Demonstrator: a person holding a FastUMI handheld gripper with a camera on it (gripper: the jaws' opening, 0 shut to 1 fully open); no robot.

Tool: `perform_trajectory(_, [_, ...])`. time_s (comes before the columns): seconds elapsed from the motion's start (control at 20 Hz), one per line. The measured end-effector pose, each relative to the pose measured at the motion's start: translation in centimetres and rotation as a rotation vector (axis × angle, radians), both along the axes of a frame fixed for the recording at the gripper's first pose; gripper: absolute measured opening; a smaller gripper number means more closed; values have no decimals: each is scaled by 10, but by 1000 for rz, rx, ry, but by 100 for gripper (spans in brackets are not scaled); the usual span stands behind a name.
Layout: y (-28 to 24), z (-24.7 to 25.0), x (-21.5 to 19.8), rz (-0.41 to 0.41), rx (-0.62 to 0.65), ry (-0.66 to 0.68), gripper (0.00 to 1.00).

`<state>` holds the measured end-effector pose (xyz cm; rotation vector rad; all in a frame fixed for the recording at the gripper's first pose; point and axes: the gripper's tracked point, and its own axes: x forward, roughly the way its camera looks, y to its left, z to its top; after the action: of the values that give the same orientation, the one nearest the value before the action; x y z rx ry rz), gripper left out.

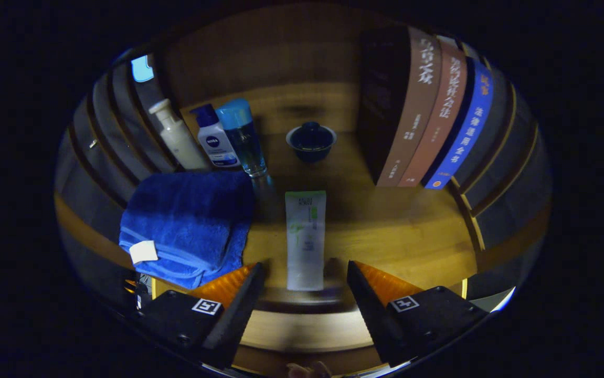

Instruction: Pull open the drawer, take out the items inside it, and place them on the countertop above the cabinet.

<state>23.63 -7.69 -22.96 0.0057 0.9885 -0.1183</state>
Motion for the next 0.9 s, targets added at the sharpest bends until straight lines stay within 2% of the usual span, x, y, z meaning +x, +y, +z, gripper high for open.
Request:
perform_trajectory(0.2, [10, 39, -43, 23, -18, -167, 100])
perform_trajectory(0.35, [26, 68, -79, 83, -40, -309, 100])
perform_trajectory(0.5, [39, 84, -124, 83, -54, -443, 100])
perform_trajectory(0.7, [41, 70, -174, 64, -66, -544, 100])
perform_trajectory(0.9, [33, 38, -219, 15, -37, -559, 99])
